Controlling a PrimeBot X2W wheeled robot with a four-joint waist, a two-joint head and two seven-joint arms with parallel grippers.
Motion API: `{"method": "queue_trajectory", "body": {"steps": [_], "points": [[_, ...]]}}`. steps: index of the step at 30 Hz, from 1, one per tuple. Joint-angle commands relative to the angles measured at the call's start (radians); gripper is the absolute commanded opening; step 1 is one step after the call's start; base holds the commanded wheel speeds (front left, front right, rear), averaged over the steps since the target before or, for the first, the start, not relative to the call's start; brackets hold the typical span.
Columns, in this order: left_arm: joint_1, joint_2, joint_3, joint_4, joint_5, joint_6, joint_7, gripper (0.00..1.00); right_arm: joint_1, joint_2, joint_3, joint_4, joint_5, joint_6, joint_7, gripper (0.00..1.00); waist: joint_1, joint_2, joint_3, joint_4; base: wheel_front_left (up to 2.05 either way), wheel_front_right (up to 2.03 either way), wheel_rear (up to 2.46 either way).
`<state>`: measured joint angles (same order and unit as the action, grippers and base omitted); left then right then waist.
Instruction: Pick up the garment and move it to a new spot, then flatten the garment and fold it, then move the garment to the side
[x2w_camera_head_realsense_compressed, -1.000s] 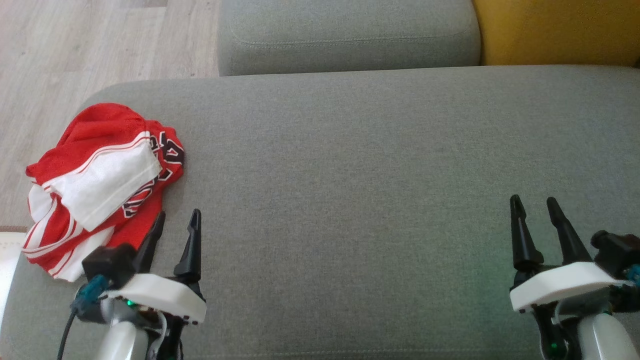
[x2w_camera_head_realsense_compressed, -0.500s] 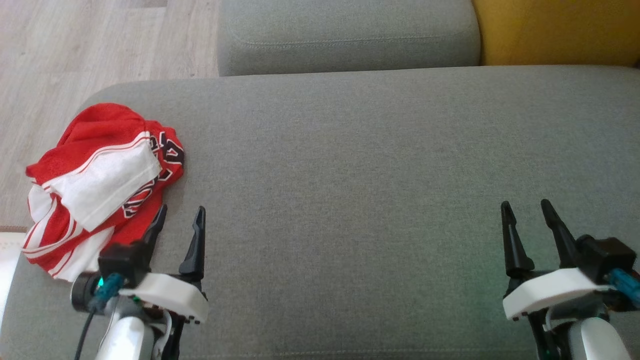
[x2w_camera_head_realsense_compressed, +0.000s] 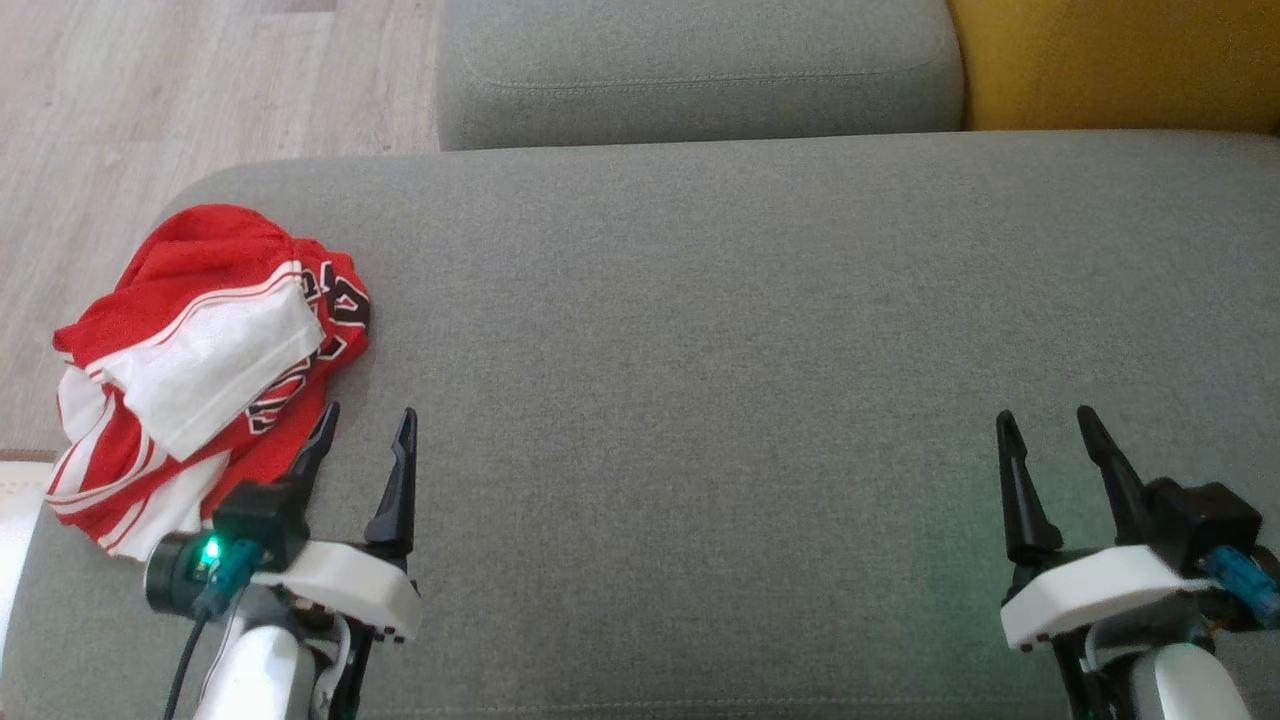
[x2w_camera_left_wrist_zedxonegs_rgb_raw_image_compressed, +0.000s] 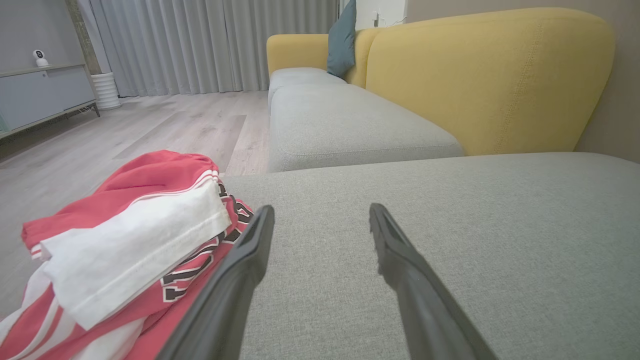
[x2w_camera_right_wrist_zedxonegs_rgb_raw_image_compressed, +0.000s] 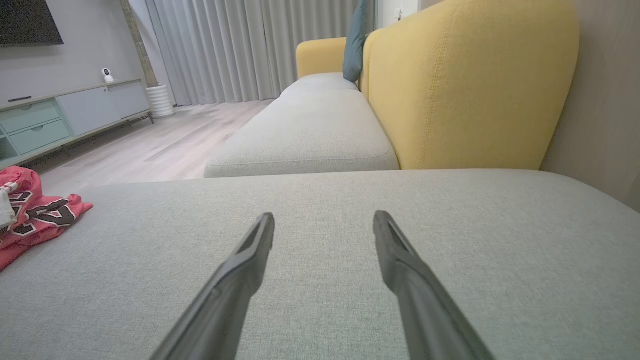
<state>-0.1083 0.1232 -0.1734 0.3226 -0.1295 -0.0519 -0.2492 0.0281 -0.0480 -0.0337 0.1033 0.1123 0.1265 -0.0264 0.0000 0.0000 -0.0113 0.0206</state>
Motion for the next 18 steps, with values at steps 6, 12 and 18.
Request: {"method": "queue_trajectory", "body": {"steps": [6, 12, 18], "points": [[-0.055, 0.023, 0.038, -0.026, -0.009, 0.010, -0.013, 1.00, -0.023, -0.005, 0.021, -0.037, 0.008, 0.004, -0.012, 1.00, 0.0000, 0.0000, 0.001, 0.001, 0.00, 0.00, 0.00], [-0.061, 0.025, 0.036, -0.021, -0.013, 0.012, -0.013, 1.00, -0.024, -0.004, 0.017, -0.039, 0.006, 0.004, -0.014, 1.00, 0.0000, 0.0000, 0.003, 0.009, 0.00, 0.00, 0.00], [-0.067, 0.025, 0.038, -0.021, -0.019, 0.018, -0.013, 1.00, -0.027, -0.003, 0.016, -0.052, 0.004, 0.004, -0.013, 1.00, 0.0000, 0.0000, 0.006, 0.039, 0.00, 0.00, 0.00]]}}
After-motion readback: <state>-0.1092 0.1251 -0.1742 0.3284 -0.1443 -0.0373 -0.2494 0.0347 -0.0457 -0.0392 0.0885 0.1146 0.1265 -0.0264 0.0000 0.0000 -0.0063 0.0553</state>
